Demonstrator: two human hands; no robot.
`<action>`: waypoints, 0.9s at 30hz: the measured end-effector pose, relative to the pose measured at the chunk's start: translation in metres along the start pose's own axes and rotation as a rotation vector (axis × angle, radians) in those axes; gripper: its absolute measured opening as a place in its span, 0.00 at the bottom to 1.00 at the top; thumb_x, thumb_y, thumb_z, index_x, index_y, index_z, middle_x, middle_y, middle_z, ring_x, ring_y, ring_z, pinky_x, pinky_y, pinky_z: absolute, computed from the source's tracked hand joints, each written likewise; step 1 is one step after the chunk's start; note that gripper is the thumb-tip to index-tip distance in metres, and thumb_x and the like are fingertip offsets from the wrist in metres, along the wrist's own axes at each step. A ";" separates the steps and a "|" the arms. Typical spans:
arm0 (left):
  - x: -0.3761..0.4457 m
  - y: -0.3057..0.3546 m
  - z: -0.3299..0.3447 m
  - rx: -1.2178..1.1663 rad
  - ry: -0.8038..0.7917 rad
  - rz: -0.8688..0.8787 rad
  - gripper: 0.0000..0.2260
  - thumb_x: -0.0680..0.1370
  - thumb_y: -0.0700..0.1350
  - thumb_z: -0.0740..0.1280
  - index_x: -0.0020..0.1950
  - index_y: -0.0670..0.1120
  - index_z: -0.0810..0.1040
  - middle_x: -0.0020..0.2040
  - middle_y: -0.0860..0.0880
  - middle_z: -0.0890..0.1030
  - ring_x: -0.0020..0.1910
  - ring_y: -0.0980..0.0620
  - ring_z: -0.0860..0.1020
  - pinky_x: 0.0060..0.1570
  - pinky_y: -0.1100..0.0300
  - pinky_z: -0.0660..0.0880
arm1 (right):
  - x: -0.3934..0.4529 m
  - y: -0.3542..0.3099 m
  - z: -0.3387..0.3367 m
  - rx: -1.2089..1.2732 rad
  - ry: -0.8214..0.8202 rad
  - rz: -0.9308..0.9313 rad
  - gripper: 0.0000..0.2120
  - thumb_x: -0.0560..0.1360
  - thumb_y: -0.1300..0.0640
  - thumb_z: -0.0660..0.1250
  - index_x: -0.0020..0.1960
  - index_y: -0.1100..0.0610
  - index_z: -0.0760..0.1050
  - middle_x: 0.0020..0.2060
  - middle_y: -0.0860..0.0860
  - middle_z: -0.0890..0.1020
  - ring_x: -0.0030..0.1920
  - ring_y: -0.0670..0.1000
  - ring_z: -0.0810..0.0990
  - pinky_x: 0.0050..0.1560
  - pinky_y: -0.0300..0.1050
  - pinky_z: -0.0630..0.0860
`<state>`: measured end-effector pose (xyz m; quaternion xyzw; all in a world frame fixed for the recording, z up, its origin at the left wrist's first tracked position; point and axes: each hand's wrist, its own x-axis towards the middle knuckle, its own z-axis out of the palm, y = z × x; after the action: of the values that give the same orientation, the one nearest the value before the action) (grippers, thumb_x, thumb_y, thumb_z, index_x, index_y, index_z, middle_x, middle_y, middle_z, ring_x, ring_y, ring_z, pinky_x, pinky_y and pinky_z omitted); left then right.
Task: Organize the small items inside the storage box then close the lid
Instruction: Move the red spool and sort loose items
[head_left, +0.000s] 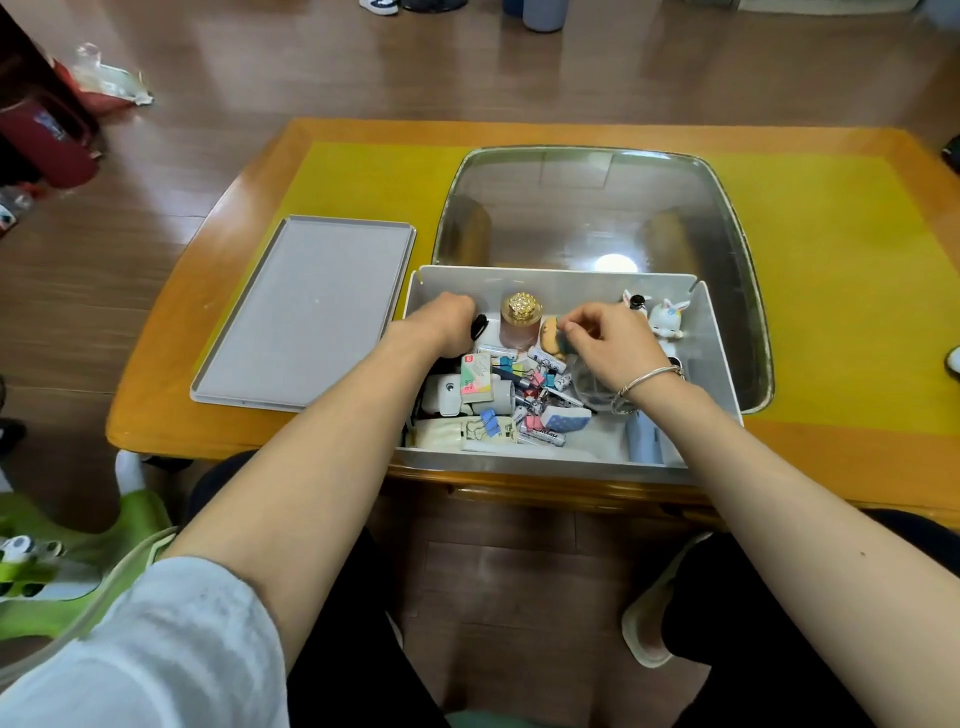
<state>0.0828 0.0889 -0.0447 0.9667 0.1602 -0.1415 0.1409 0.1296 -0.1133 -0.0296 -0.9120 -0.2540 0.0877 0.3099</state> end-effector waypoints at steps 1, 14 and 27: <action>0.000 0.001 -0.001 0.017 -0.015 -0.006 0.10 0.76 0.38 0.65 0.57 0.40 0.76 0.57 0.40 0.79 0.55 0.41 0.77 0.49 0.55 0.72 | 0.000 0.000 0.001 0.005 -0.004 0.000 0.09 0.77 0.56 0.63 0.49 0.56 0.81 0.44 0.53 0.84 0.48 0.53 0.80 0.54 0.51 0.76; -0.031 -0.010 -0.028 -0.293 -0.085 0.144 0.08 0.78 0.37 0.65 0.46 0.51 0.77 0.47 0.50 0.81 0.47 0.50 0.77 0.49 0.58 0.73 | 0.001 -0.002 -0.002 0.175 0.024 -0.038 0.08 0.75 0.62 0.64 0.46 0.55 0.81 0.40 0.52 0.83 0.41 0.49 0.81 0.47 0.39 0.75; -0.022 -0.002 -0.011 -0.325 -0.080 0.148 0.22 0.77 0.28 0.54 0.69 0.42 0.71 0.67 0.43 0.74 0.65 0.46 0.72 0.58 0.61 0.67 | -0.023 -0.046 0.022 -0.302 -0.302 -0.469 0.22 0.69 0.41 0.70 0.58 0.51 0.76 0.53 0.48 0.77 0.52 0.47 0.76 0.50 0.47 0.75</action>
<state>0.0645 0.0885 -0.0277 0.9339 0.1035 -0.1411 0.3117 0.0840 -0.0827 -0.0186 -0.8409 -0.5107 0.1095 0.1415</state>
